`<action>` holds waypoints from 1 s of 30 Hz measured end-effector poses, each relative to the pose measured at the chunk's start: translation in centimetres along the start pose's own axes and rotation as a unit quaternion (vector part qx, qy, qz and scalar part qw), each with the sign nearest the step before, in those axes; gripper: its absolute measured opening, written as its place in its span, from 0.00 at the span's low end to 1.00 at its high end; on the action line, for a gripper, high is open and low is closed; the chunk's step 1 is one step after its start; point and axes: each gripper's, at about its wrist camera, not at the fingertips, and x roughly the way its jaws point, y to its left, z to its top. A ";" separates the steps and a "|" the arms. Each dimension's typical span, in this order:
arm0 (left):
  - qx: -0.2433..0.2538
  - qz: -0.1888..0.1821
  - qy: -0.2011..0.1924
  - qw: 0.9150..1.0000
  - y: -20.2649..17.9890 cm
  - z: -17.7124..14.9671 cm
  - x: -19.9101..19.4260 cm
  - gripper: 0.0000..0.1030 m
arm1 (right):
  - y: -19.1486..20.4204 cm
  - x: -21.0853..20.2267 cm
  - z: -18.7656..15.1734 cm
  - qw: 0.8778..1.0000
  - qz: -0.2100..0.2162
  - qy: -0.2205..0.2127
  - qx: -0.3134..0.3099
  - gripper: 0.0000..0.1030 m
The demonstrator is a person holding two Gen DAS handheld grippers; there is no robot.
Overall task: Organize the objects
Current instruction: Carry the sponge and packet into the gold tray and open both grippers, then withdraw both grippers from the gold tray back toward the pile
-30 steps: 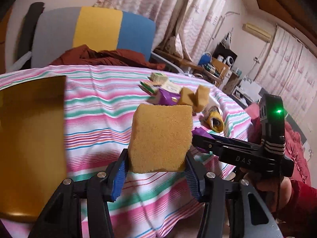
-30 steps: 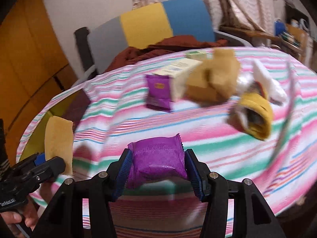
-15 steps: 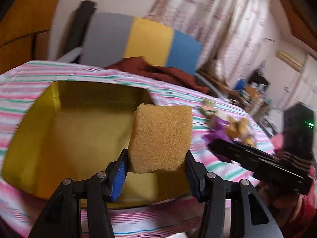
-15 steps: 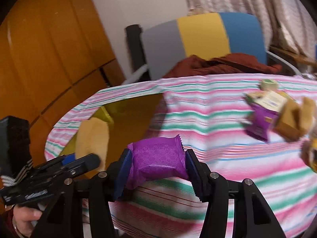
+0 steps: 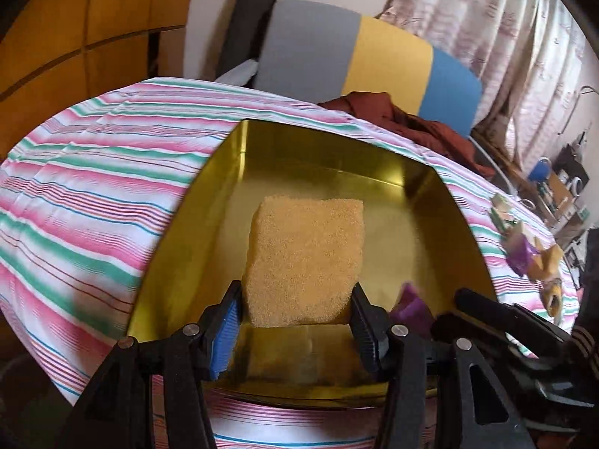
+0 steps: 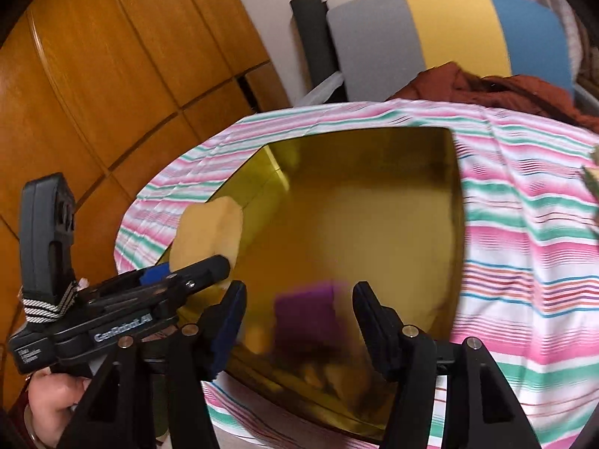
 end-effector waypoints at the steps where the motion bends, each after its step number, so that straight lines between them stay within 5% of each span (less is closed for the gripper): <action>1: -0.001 0.003 0.000 1.000 -0.1 -0.1 -0.1 0.54 | 0.2 0.0 -0.1 1.000 0.001 -0.001 0.001 0.75; 13: -0.028 0.029 -0.024 0.999 0.0 0.3 -1.1 0.68 | -2.5 -5.3 -0.3 0.994 -0.023 -0.094 0.049 0.86; 30: 0.050 -0.078 -0.049 0.995 -6.9 -0.9 -3.4 0.68 | -7.4 -8.4 -1.1 0.985 -0.087 -0.115 0.093 0.88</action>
